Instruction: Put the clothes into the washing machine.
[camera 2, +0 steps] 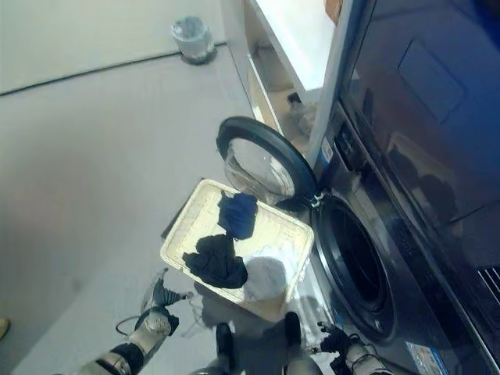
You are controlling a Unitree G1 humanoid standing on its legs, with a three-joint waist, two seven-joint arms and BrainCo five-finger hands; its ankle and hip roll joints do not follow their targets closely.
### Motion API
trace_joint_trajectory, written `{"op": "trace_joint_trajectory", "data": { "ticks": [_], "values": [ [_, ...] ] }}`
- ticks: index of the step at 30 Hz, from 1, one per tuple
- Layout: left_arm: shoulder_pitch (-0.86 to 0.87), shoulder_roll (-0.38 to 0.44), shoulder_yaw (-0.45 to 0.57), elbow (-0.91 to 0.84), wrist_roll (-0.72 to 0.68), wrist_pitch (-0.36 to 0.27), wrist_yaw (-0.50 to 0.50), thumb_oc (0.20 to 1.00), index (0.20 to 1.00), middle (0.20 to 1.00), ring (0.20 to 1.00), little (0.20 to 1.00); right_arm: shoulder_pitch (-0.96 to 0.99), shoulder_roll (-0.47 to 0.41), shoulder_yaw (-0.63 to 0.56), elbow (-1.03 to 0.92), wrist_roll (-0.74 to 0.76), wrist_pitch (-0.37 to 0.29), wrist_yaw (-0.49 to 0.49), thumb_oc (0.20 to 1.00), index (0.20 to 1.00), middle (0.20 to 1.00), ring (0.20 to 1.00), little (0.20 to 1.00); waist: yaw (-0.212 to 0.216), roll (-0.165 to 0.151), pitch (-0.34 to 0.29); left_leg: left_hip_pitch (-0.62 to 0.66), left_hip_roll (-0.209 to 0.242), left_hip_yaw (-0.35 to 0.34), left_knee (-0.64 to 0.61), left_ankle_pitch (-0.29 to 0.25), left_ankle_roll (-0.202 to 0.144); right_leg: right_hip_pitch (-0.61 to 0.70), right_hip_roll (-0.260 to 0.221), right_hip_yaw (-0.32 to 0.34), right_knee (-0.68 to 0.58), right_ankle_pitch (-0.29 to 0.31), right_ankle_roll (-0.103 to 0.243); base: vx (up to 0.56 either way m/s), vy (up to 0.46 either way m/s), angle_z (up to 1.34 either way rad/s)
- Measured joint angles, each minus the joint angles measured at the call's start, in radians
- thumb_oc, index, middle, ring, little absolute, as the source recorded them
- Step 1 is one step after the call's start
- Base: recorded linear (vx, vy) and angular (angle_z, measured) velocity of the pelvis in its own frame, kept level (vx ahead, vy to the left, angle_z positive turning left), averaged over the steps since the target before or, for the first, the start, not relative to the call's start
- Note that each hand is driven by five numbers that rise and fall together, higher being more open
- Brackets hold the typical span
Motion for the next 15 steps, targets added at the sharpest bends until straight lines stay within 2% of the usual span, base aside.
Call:
{"op": "trace_joint_trajectory", "data": {
  "ticks": [2,5,7,10,15],
  "values": [
    [-0.059,0.019,0.002,0.010,0.000,0.000,0.000,1.000,1.000,1.000,1.000,1.000,-0.033,0.001,0.014,-0.001,0.009,-0.001,0.000,1.000,1.000,1.000,1.000,1.000,-0.006,-0.008,0.044,-0.013,-0.001,0.001,0.005,0.002,0.002,-0.011,0.000,0.001,0.000,0.007,-0.001,-0.06,0.027,-0.06],
    [-0.149,0.051,-0.009,0.025,0.000,0.013,0.000,1.000,1.000,1.000,1.000,1.000,-0.097,0.006,0.036,-0.007,0.042,-0.001,-0.007,1.000,1.000,1.000,1.000,1.000,-0.021,-0.027,0.063,-0.083,-0.001,0.004,0.048,-0.014,0.004,-0.082,-0.002,0.011,0.031,0.007,-0.001,-0.05,0.034,-0.11],
    [-0.186,0.057,-0.020,0.036,0.000,0.019,0.000,1.000,1.000,1.000,1.000,1.000,-0.107,0.011,0.037,-0.027,0.051,-0.001,-0.010,1.000,1.000,1.000,1.000,1.000,-0.026,-0.035,0.068,-0.083,-0.002,0.010,0.050,-0.014,0.005,-0.089,-0.003,0.018,0.036,0.009,0.000,-0.05,0.035,-0.17],
    [-0.243,0.069,-0.040,0.063,-0.004,0.029,-0.001,1.000,1.000,1.000,1.000,1.000,-0.138,0.014,0.058,-0.046,0.084,-0.004,-0.020,1.000,1.000,1.000,1.000,1.000,-0.029,-0.048,0.071,-0.129,-0.002,0.026,0.106,-0.047,0.008,-0.152,-0.003,0.029,0.089,-0.003,0.002,-0.02,0.025,-0.30],
    [-0.352,0.094,-0.073,0.097,-0.008,0.057,-0.001,1.000,1.000,1.000,1.000,1.000,-0.174,0.018,0.077,-0.060,0.124,-0.004,-0.034,1.000,1.000,1.000,1.000,1.000,-0.061,-0.069,0.075,-0.283,-0.008,0.022,0.214,-0.075,0.021,-0.300,-0.013,0.039,0.167,-0.008,0.006,-0.01,0.013,-0.06]
  ]
}}
